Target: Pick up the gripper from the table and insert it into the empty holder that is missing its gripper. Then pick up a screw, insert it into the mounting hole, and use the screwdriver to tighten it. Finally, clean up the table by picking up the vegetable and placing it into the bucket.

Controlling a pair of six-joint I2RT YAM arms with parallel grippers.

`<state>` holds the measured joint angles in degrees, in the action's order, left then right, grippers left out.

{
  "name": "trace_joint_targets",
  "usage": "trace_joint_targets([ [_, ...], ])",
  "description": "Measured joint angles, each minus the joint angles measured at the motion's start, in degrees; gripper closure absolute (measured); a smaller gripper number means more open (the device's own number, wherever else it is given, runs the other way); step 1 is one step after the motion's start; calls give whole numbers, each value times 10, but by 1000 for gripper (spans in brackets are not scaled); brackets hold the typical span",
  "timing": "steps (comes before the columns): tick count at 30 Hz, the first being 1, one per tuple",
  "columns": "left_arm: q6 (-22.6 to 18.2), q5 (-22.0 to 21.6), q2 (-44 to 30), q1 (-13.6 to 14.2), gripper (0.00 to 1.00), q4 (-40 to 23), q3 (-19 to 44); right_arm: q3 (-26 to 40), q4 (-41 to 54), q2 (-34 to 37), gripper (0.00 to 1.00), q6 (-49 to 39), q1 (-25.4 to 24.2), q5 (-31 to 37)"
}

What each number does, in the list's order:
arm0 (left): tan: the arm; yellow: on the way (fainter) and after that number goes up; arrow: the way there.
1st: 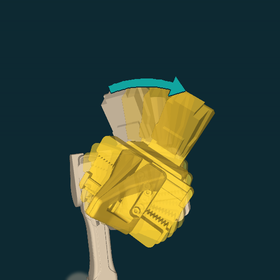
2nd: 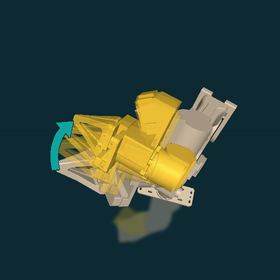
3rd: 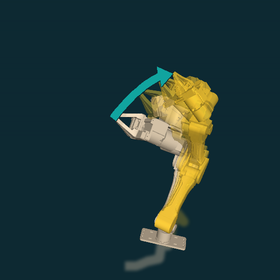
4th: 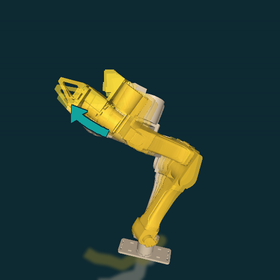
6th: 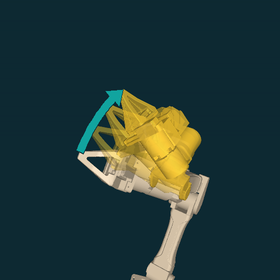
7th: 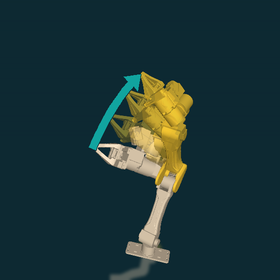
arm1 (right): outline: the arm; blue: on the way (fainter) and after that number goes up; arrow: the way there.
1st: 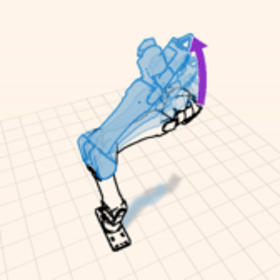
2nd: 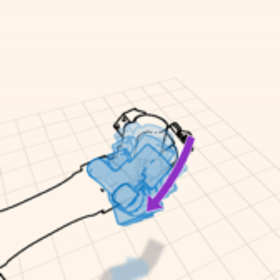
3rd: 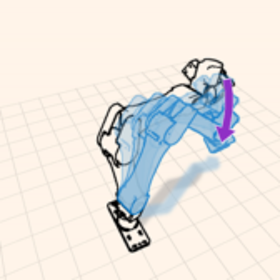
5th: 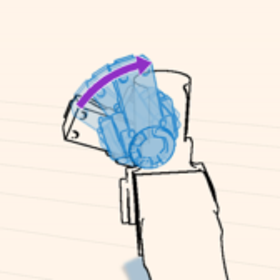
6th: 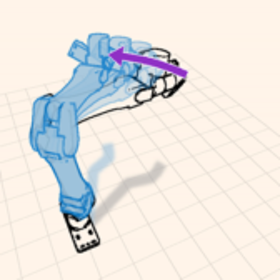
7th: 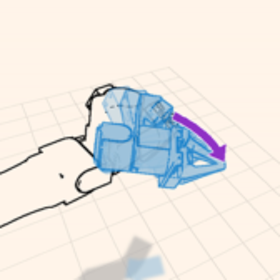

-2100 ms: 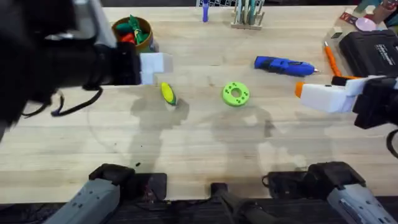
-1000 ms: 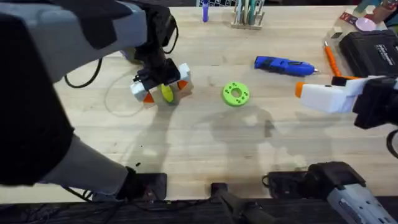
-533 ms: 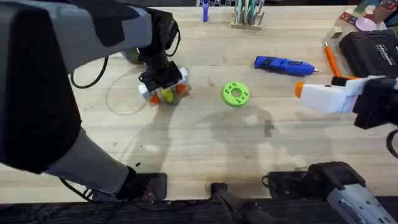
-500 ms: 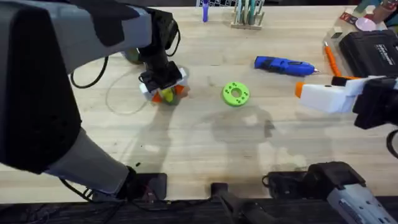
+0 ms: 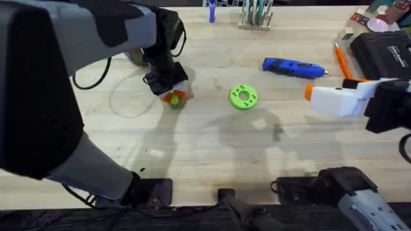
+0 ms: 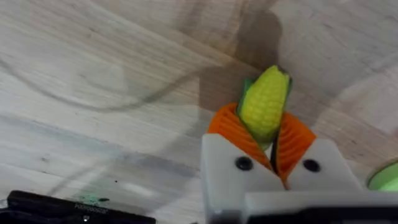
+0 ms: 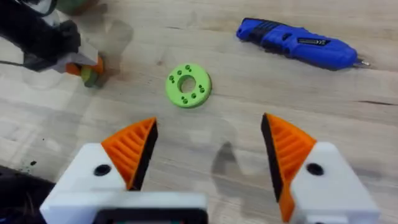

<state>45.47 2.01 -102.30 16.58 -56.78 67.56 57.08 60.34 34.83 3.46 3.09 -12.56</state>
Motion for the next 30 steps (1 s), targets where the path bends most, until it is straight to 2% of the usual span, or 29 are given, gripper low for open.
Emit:
trace_joint_targets([
  [4, -23, -4, 28, 0, 972, -11, 25, 0, 0, 0, 25, 0, 0, 0],
  [12, -74, -44, 145, -13, 972, -32, 121, 0, 0, 0, 24, 0, 0, 0],
  [17, -100, -86, 189, -44, 972, -32, 137, 0, 0, 0, 23, 0, 0, 0],
  [21, -120, -115, 193, -81, 972, -25, 137, 0, 0, 0, 22, 0, 0, 0],
  [26, -172, -128, 178, -121, 972, 22, 137, 0, 0, 0, 24, 0, 0, 0],
  [30, -219, -126, 154, -140, 972, 76, 137, 0, 0, 0, 24, 0, 0, 0],
])
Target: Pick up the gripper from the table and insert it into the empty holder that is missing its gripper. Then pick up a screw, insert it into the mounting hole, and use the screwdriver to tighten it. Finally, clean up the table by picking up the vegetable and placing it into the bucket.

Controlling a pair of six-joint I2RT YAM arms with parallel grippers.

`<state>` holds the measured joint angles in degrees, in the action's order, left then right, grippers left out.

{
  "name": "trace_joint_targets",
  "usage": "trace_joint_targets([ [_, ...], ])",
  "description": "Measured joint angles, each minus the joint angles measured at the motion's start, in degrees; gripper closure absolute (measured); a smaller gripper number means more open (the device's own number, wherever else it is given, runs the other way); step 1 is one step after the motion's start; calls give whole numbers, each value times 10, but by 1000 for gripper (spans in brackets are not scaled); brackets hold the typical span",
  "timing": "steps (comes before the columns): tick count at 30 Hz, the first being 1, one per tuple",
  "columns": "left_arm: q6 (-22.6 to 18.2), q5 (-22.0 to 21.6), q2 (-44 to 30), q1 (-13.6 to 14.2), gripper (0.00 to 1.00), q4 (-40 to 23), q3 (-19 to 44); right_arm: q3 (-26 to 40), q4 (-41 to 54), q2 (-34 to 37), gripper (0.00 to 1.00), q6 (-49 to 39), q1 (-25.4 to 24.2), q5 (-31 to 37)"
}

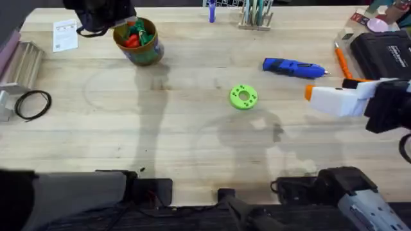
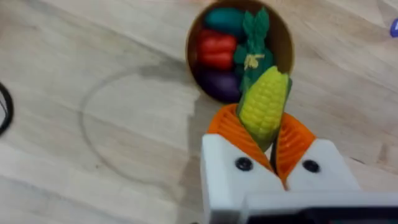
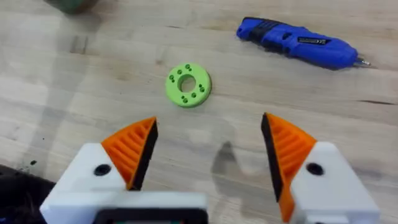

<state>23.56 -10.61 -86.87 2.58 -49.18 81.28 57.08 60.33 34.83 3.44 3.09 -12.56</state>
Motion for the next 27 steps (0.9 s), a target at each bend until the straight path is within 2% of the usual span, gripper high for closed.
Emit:
trace_joint_targets([
  [7, -55, 3, -66, -16, 972, 67, 0, 0, 0, 0, 24, 0, 0, 0],
  [12, -68, 5, -106, -24, 972, 79, 0, 0, 0, 0, 24, 0, 0, 0],
  [17, -73, 5, -109, -25, 956, 82, 0, 0, -1, 0, 24, 0, 0, 0],
  [18, -75, 5, -109, -25, 830, 82, 0, 0, -1, 0, 24, 0, 0, 0],
  [23, -74, 5, -109, -25, 67, 83, 0, 0, -1, 0, 24, 0, 0, 0],
  [24, -74, 5, -109, -25, 29, 83, 0, 0, -1, 0, 24, 0, 0, 0],
  [27, -75, 5, -108, -25, 15, 82, 0, 0, -1, 0, 23, 0, 0, 0],
])
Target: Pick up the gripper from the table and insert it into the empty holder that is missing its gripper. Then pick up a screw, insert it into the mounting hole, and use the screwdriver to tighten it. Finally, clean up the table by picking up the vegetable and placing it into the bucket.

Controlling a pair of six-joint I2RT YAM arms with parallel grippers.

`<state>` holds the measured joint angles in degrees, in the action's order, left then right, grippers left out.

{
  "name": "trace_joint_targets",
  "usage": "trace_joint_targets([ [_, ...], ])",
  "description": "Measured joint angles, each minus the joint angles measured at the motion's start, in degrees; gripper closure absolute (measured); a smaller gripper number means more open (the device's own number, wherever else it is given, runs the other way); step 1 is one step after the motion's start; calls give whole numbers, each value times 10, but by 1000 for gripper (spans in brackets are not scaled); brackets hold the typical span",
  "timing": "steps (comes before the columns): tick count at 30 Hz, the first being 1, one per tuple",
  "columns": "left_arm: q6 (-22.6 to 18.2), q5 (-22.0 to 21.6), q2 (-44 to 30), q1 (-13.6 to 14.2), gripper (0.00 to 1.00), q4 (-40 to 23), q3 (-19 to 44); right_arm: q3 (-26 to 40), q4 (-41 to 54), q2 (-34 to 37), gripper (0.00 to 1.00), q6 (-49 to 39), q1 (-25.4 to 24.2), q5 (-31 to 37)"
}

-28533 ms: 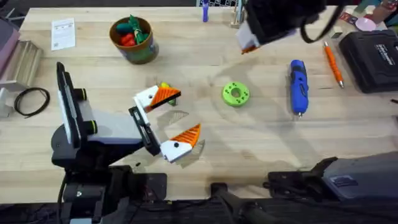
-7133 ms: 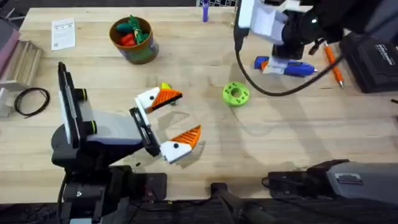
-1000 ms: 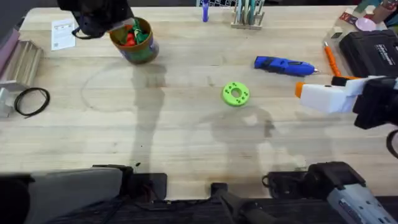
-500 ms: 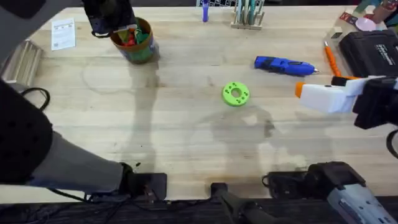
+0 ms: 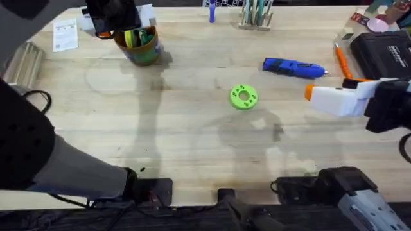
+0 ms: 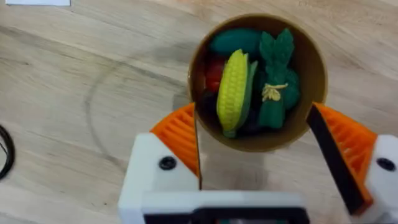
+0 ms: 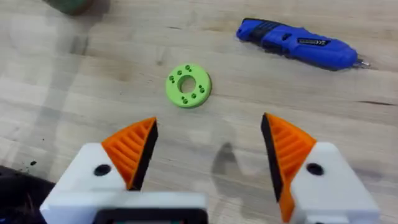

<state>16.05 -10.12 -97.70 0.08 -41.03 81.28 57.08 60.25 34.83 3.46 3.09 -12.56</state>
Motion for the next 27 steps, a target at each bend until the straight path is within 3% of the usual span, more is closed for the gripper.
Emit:
trace_joint_targets([
  [6, 0, 0, 36, 0, 15, -25, 0, 0, 0, 0, 24, 0, 0, 0],
  [17, 5, 5, 216, 11, 15, -196, -2, 0, 0, 0, 23, 0, 0, 0],
  [21, 7, 7, 282, 53, 15, -201, -42, 0, 1, 0, 23, 0, 0, 0],
  [27, 9, 17, 349, 155, 15, -198, -139, 0, 1, 0, 22, 0, 0, 0],
])
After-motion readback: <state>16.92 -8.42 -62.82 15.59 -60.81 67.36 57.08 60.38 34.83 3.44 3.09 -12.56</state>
